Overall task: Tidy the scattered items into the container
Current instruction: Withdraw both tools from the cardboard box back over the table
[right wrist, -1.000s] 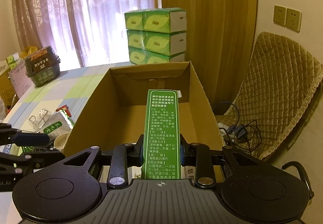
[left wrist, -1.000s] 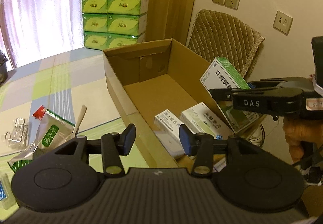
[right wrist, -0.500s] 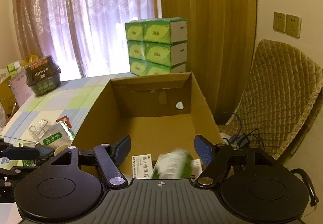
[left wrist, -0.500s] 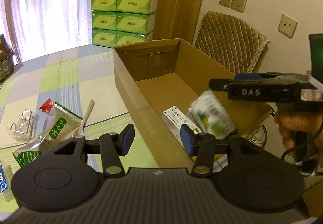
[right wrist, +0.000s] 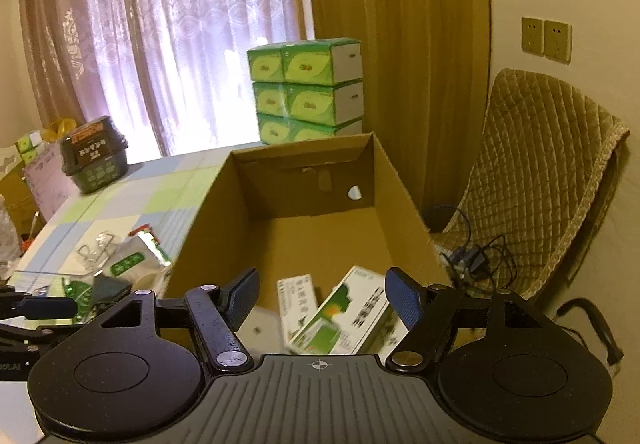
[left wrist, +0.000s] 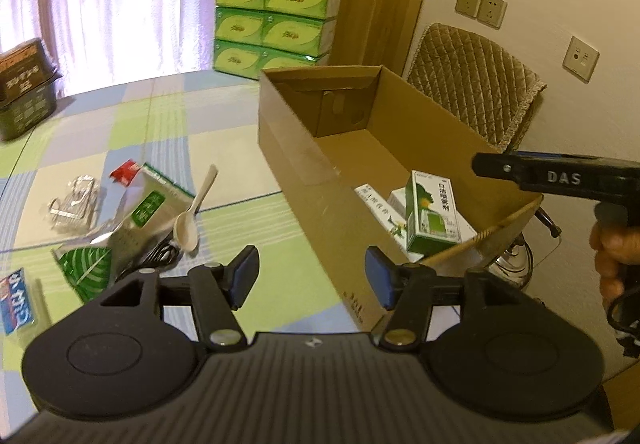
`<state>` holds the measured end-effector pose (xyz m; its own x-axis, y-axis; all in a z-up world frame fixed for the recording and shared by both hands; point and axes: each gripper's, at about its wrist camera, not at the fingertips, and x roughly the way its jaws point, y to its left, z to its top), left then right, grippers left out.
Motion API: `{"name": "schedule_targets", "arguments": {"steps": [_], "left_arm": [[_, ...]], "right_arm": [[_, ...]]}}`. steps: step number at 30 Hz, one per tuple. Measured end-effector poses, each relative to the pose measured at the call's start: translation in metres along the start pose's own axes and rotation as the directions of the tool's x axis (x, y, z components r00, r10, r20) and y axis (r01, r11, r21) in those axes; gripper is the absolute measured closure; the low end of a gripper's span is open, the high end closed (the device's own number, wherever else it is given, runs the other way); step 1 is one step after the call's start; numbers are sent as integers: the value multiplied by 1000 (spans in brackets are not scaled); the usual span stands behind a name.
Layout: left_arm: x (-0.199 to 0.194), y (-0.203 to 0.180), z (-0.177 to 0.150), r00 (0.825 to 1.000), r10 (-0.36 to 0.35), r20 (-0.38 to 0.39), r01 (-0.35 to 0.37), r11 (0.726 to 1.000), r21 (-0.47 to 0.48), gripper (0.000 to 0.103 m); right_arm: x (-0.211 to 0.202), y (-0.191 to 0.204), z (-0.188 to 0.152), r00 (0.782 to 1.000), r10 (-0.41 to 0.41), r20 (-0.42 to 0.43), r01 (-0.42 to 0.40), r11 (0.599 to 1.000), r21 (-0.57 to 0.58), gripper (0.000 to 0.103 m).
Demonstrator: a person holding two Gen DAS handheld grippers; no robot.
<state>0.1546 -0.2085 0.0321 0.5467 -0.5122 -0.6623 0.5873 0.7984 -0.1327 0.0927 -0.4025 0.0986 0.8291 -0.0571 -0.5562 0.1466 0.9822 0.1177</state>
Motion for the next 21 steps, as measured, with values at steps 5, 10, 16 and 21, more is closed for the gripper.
{"name": "schedule_targets", "arguments": {"steps": [5,10,16,21], "left_arm": [[-25,14,-14,999,35,19,-35,999,-35,34],[-53,37,-32,996,87,26,-85,993,-79,27],[-88,75,-58,986,165,26,-160,978,-132,13],[-109,103,-78,973,228,11,-223,961,-166,7]], "right_arm": [[-18,23,-11,999,40,4,-40,999,5,28],[-28,55,-18,995,100,2,-99,995,-9,28],[-36,94,-25,986,166,-14,-167,985,-36,28],[-38,121,-35,977,210,-37,-212,975,-71,9]]}}
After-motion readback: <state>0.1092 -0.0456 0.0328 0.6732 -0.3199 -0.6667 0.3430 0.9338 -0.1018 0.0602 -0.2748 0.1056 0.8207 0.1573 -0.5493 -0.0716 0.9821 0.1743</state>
